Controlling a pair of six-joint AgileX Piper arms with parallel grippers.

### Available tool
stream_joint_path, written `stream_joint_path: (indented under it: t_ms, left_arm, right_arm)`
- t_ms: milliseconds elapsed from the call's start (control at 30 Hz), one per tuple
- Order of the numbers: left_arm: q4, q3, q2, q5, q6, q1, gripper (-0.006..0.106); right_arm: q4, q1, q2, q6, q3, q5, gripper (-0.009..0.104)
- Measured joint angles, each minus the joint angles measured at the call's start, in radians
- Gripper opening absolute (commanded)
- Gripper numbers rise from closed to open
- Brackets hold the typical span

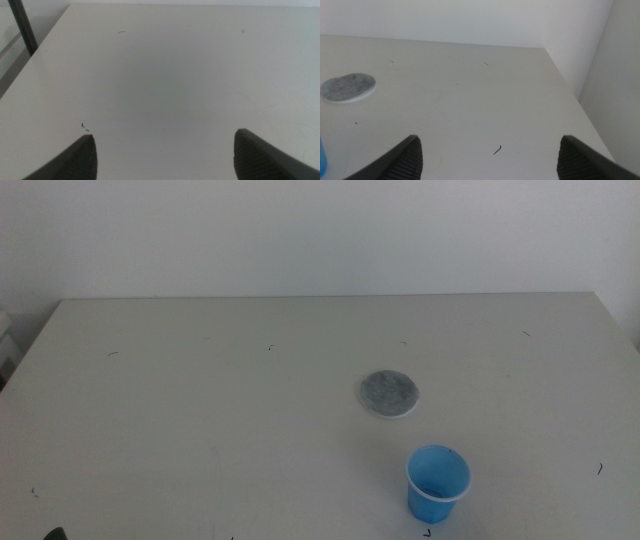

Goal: Place an empty cup on a cup mat.

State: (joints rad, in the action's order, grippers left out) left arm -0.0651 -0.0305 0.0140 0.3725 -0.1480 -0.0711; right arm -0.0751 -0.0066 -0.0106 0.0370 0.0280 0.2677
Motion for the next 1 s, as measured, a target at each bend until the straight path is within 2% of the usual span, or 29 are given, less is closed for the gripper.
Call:
stream_joint_path:
  t_ms: [467,667,1000]
  left_arm:
    - [0.000,0.000,0.000,0.000,0.000,0.000,0.105]
    - [0.000,0.000,0.000,0.000,0.000,0.000,0.105]
    - [0.000,0.000,0.000,0.000,0.000,0.000,0.105]
  right_arm:
    - [0.024,0.000,0.010,0.006,-0.061,0.042,0.094]
    - [0.006,0.000,0.158,0.006,-0.213,0.096,0.094]
    - [-0.013,0.001,0.444,0.006,-0.450,0.101,0.094]
